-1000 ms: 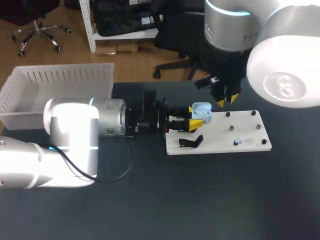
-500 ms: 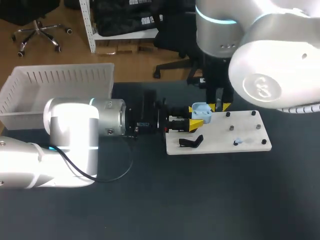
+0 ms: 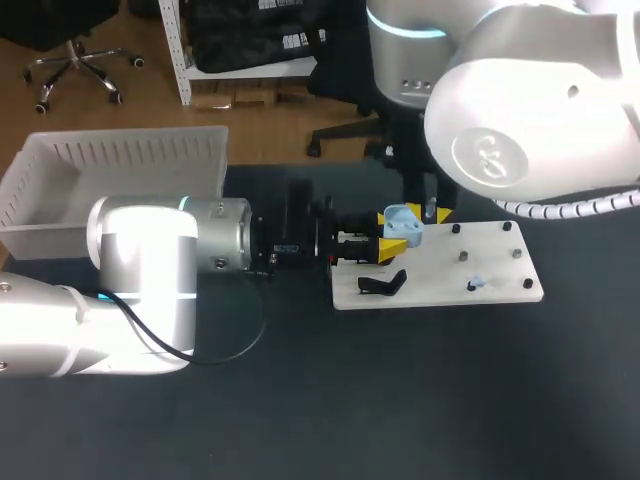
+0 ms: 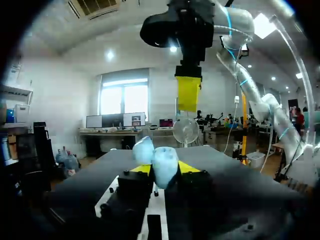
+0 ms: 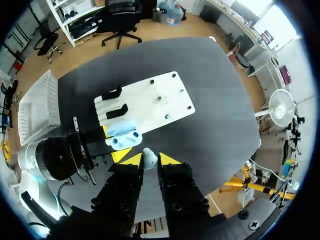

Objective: Pick up each earbud case from the left stands, insert the matching earbuds, close the lid, and place the case in the box.

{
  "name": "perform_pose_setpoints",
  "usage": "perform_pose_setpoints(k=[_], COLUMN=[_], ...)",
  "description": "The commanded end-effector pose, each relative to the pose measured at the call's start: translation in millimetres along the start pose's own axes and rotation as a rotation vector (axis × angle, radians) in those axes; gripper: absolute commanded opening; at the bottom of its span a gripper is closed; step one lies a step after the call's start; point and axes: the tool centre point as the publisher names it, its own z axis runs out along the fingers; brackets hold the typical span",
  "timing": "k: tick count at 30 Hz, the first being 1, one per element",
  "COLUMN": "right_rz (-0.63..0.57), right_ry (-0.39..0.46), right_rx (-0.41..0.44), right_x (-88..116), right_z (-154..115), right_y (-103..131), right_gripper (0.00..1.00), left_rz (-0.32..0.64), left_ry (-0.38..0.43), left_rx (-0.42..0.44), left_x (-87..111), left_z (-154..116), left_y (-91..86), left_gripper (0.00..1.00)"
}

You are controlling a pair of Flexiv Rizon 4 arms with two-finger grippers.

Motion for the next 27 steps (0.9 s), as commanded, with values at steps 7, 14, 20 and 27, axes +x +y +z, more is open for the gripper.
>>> perform_pose_setpoints(k=[7,14,20,27], right_rz=[0.142,0.472,0.534,0.534], right_ry=[0.026,0.083,0.138,0.138], right_rx=[-0.018,0.054,0.087,0.087], right_x=[-5.5,-17.9,-15.7,-15.7], right_z=[1.2,8.5,10.9,10.9], right_y=[6.4,11.0,16.3,16.3], right_gripper=[0.0,0.0,0.0,0.0], left_rz=[0.003,0.003,0.003,0.003], left_ry=[-0.002,-0.002,-0.002,-0.002], left_rx=[-0.007,-0.007,-0.007,-0.007], left_x=[0.4,0.4,0.4,0.4], left_z=[0.2,0.2,0.2,0.2], left_y=[-1.6,-1.6,-1.6,-1.6], left_gripper=[0.0,0.0,0.0,0.0])
